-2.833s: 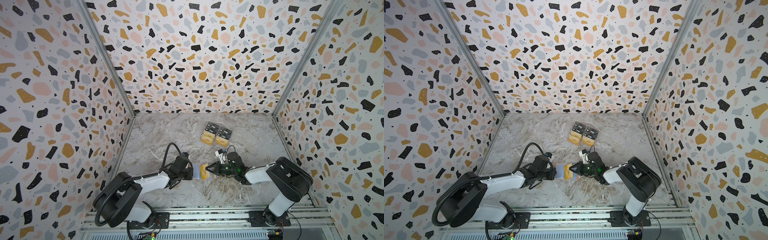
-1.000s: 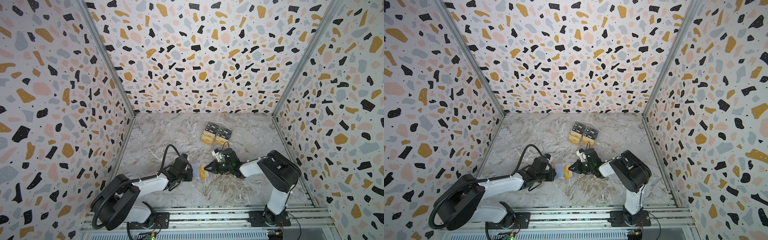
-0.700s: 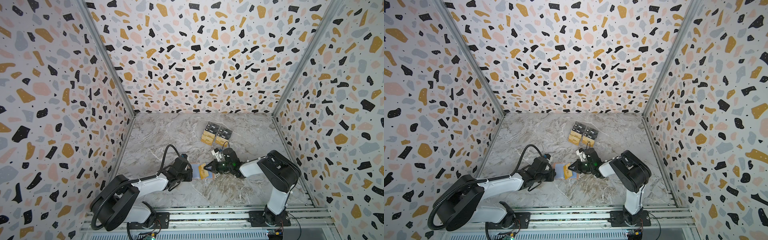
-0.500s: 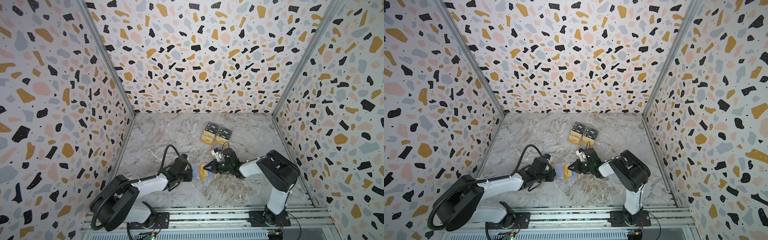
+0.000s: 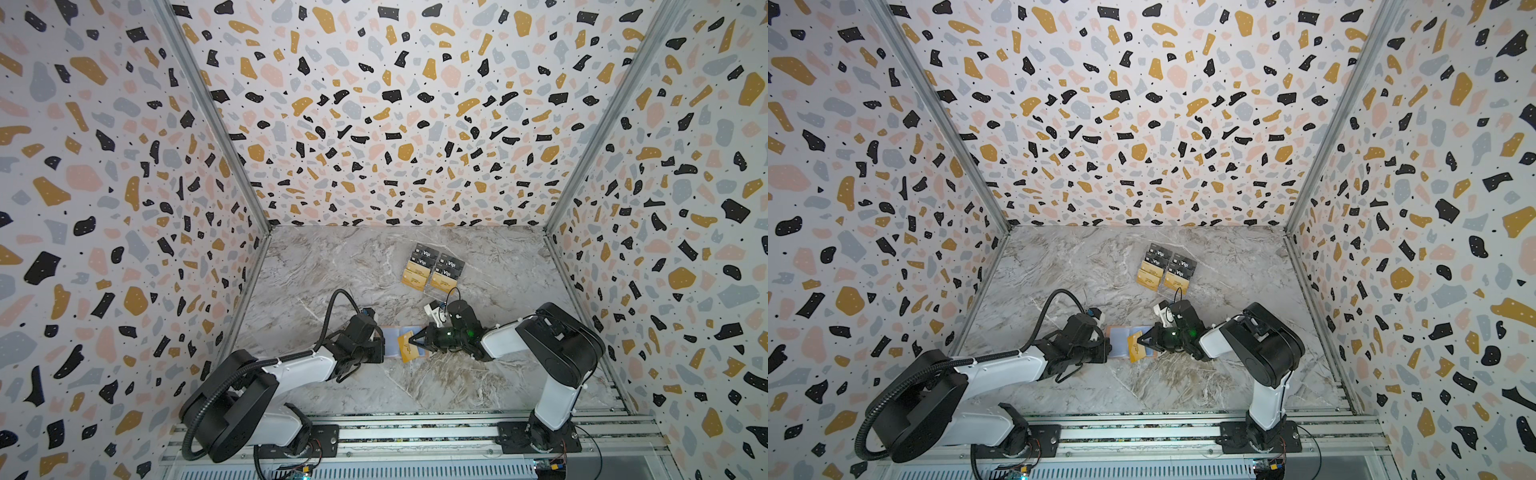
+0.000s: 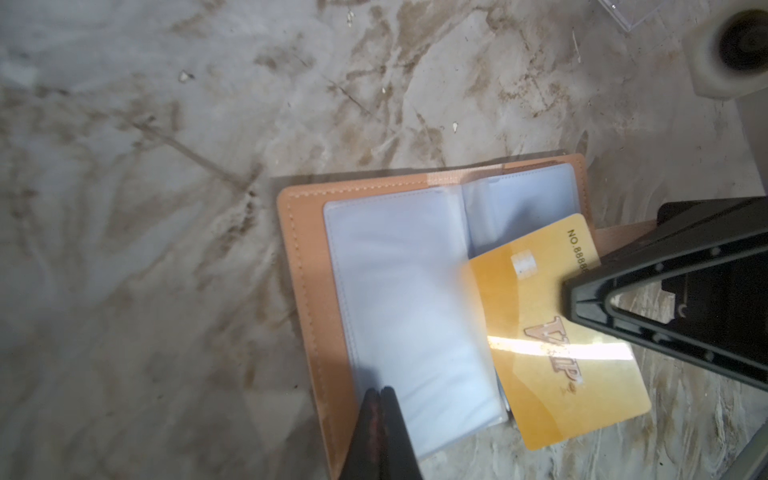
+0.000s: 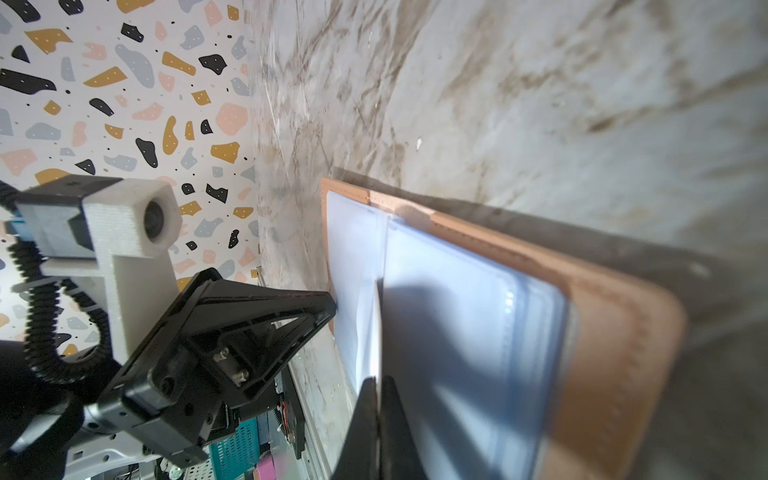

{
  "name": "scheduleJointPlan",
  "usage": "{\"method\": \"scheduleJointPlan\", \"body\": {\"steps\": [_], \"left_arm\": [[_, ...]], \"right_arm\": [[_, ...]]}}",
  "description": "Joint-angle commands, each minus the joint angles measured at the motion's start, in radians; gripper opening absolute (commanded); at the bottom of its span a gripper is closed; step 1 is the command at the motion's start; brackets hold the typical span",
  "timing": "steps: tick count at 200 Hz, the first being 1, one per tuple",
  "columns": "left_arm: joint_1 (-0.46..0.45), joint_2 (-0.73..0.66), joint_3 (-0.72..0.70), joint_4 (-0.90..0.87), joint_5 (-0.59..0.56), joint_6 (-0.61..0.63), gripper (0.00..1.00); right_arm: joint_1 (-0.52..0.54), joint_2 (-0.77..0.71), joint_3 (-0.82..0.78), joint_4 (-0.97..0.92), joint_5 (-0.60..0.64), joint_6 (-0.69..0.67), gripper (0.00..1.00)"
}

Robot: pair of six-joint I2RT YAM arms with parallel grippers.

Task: Insert credit cards into a card holder
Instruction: Insert the credit card into the card slot.

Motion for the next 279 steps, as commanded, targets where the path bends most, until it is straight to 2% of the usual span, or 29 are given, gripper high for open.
{"method": "scheduleJointPlan", "body": {"steps": [1,78,279], "left_arm": [[-0.005,-0.014,0.002,-0.02,-0.01,0.007,0.0],[-0.004,-0.026,-0.001,-0.027,-0.014,0.005,0.0],[-0.004,-0.034,-0.004,-0.038,-0.011,0.002,0.0]], "right_arm": [[0.005,-0.014,0.022,-0.011,-0.011,-0.006,0.0],[0.005,0.043,0.054,0.052,-0.021,0.01,0.0],[0.031,0.08,0.028,0.188,0.076,0.036,0.0]]}}
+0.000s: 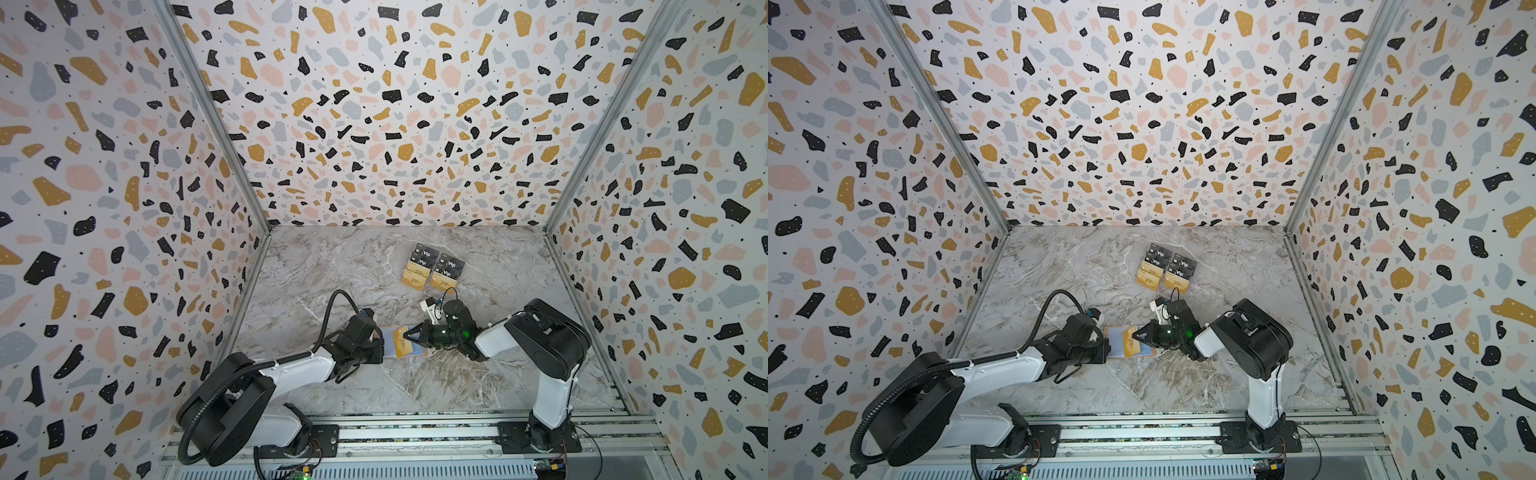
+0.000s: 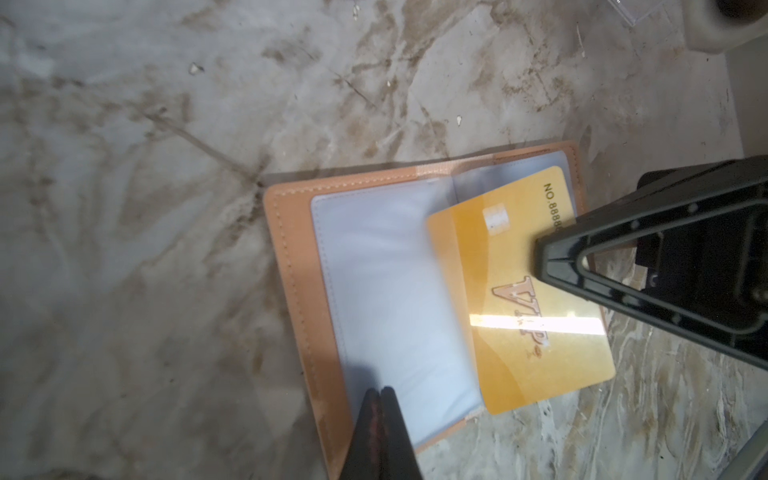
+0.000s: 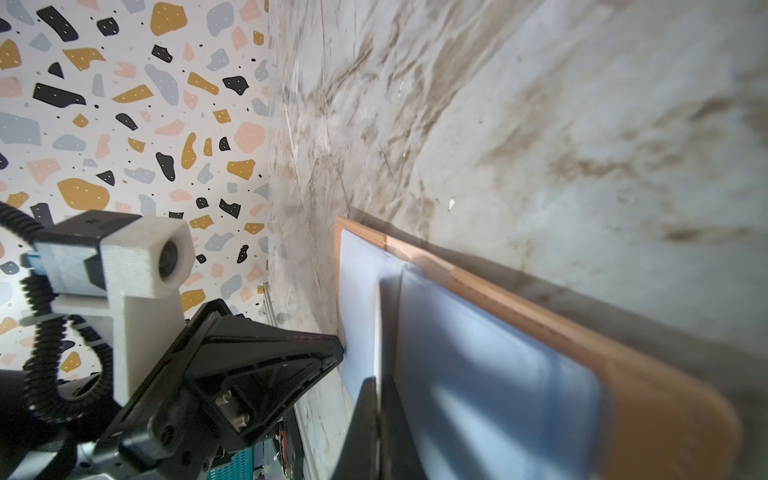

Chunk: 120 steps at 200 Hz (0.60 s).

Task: Insert credit cards into a card holder
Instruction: Insert the credit card into the card slot.

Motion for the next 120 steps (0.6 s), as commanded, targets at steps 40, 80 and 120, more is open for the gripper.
{"method": "scheduleJointPlan", "body": {"steps": [40,80,120], "left_arm": [[-0.004,-0.016,-0.005,-0.01,-0.007,0.002,0.0],[-0.005,-0.018,-0.006,-0.011,-0.007,0.004,0.0],[-0.004,-0.015,-0.004,-0.016,-0.005,0.007,0.0]], "right_arm": [[0.021,0.021,0.0,0.066,0.038,0.002,0.0],[0.028,0.037,-0.002,0.097,0.052,0.01,0.0],[0.029,0.026,0.019,0.037,0.068,-0.036,0.0]]}}
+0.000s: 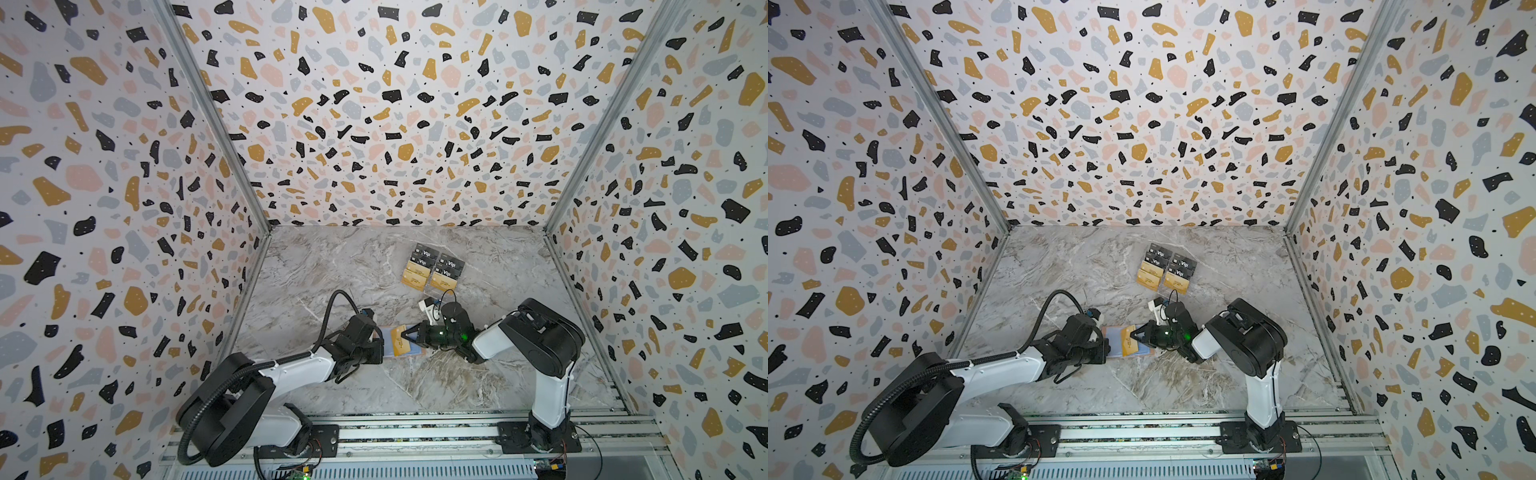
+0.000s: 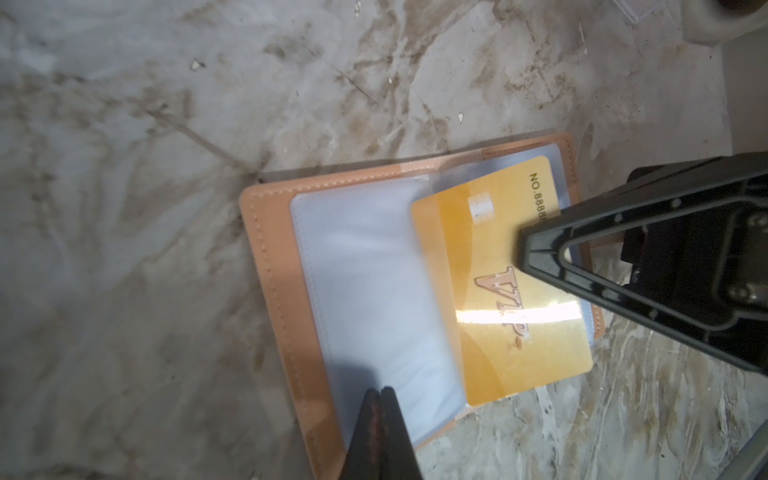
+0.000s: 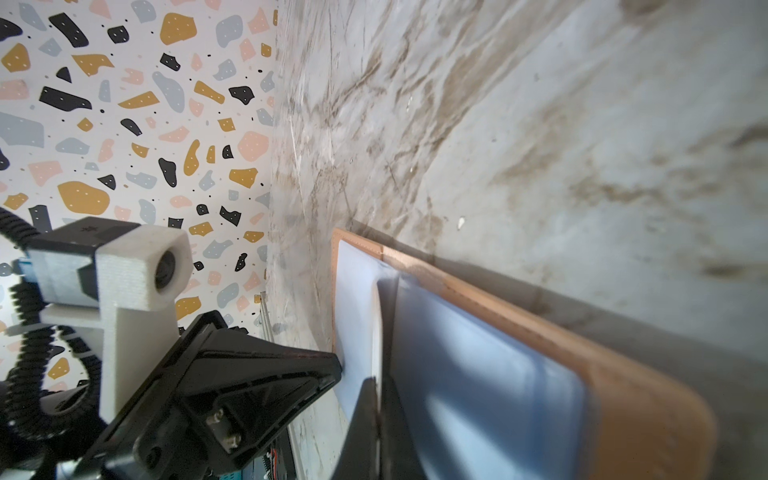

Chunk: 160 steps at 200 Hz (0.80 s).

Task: Insert credit cards into a card holder
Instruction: Insert the credit card into the card slot.

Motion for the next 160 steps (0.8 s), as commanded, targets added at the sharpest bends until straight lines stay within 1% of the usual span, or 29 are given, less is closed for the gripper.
{"method": "scheduleJointPlan", "body": {"steps": [1,50,80,127,160], "left_arm": [[-0.005,-0.013,-0.004,-0.011,-0.005,0.006,0.0],[-0.005,-0.011,-0.002,-0.029,-0.015,0.012,0.0],[-0.004,-0.003,0.002,-0.039,-0.025,0.017,0.0],[-0.005,-0.004,0.002,-0.044,-0.025,0.019,0.0],[-0.004,-0.011,0.001,-0.049,-0.028,0.019,0.0]], "right_arm": [[0.006,-0.01,0.021,-0.034,0.024,-0.035,0.0],[0.005,-0.022,0.035,-0.063,0.024,-0.073,0.0],[0.003,-0.024,0.015,-0.008,0.023,-0.036,0.0],[0.005,0.02,-0.004,0.105,0.02,0.028,0.0],[0.005,0.028,-0.008,0.104,0.023,0.028,0.0]]}}
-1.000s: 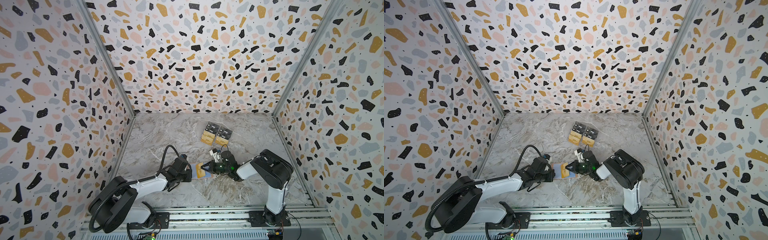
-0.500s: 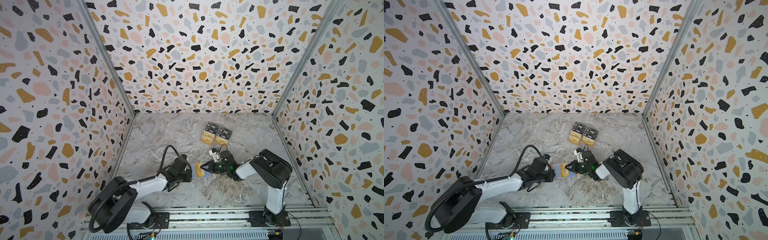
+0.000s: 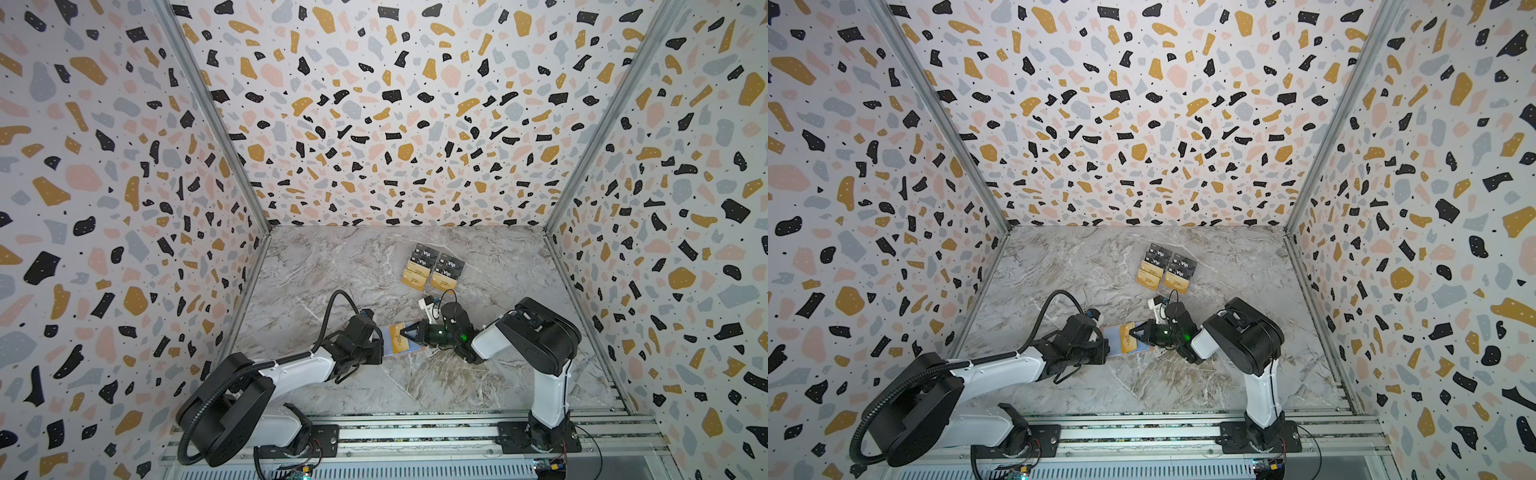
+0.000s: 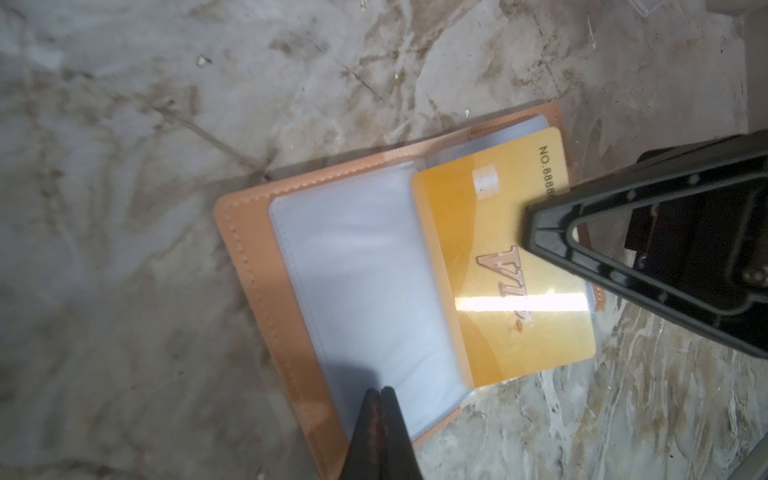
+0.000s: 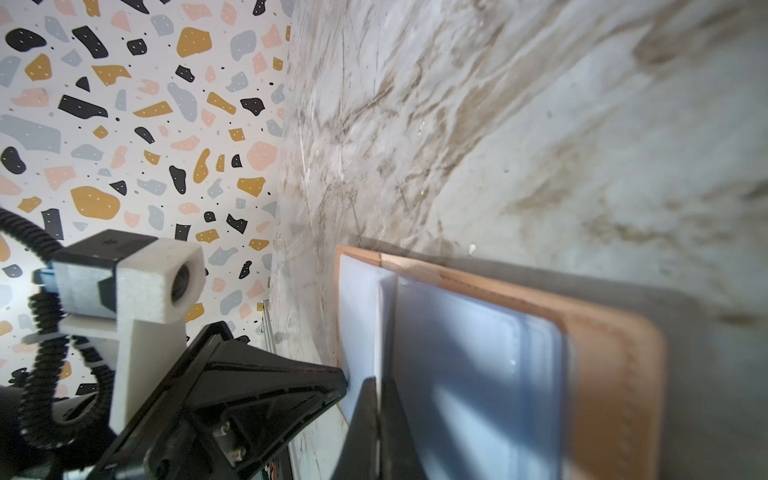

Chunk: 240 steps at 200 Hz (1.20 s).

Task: Insert credit cards into a card holder
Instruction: Insert the credit card into the card slot.

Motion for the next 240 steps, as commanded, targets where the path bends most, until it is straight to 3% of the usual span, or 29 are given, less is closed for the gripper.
{"method": "scheduleJointPlan", "body": {"steps": [1,116,240], "left_arm": [[-0.004,-0.01,0.002,-0.039,-0.012,0.013,0.0],[-0.004,-0.005,0.01,-0.04,-0.014,0.014,0.0],[-0.004,-0.01,-0.027,0.009,0.009,-0.035,0.0]], "right_arm": [[0.004,-0.001,-0.008,0.032,0.007,0.012,0.0],[0.016,0.029,0.023,-0.02,-0.062,0.041,0.0],[0.055,0.008,0.066,-0.122,0.042,0.019,0.0]]}}
